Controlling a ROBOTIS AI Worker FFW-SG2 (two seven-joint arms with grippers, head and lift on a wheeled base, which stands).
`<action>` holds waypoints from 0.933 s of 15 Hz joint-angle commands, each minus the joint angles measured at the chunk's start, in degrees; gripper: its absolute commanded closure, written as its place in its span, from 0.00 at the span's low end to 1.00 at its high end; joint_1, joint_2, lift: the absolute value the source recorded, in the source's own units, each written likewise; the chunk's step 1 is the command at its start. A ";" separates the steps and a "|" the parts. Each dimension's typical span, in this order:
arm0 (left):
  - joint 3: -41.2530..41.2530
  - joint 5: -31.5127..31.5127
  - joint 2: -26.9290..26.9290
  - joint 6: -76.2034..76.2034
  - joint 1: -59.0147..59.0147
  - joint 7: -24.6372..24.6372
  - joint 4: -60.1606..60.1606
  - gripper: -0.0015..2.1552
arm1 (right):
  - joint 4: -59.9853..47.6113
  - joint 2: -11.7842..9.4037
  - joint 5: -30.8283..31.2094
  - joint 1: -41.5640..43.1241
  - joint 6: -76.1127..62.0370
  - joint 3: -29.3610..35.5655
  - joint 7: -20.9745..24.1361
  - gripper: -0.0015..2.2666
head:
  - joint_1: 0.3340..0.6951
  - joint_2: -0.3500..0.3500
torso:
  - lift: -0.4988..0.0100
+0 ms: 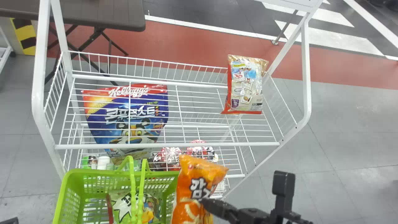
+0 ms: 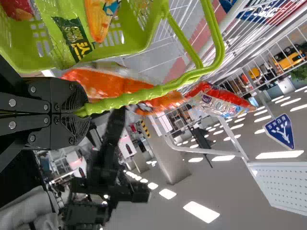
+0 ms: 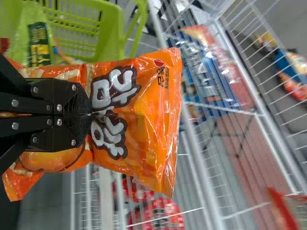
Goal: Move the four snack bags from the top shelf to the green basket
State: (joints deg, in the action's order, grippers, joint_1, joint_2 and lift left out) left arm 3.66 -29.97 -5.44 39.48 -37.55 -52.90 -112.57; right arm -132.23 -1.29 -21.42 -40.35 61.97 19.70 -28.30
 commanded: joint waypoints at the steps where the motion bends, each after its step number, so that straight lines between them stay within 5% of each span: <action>1: 0.30 0.09 0.08 0.04 0.02 -0.01 -0.46 0.82 | 1.19 -0.12 -0.81 0.01 2.68 -1.95 -0.26 0.98 | 1.00 0.00 | 0.98; 8: 1.44 1.23 0.26 -0.14 -1.12 -0.09 -1.60 0.82 | 4.79 1.03 -2.13 3.62 2.85 -11.79 2.20 0.98 | 1.00 0.00 | 0.98; 14: 2.05 1.58 0.08 -0.32 -1.65 -0.09 -2.21 0.82 | 8.31 1.34 -8.37 4.14 -7.87 -12.32 2.55 0.98 | 1.00 0.08 | 0.98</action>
State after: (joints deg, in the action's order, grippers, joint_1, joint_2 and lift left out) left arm 5.40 -28.52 -5.30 39.31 -39.15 -53.00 -114.59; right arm -124.13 0.00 -29.06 -36.23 55.38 7.50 -25.74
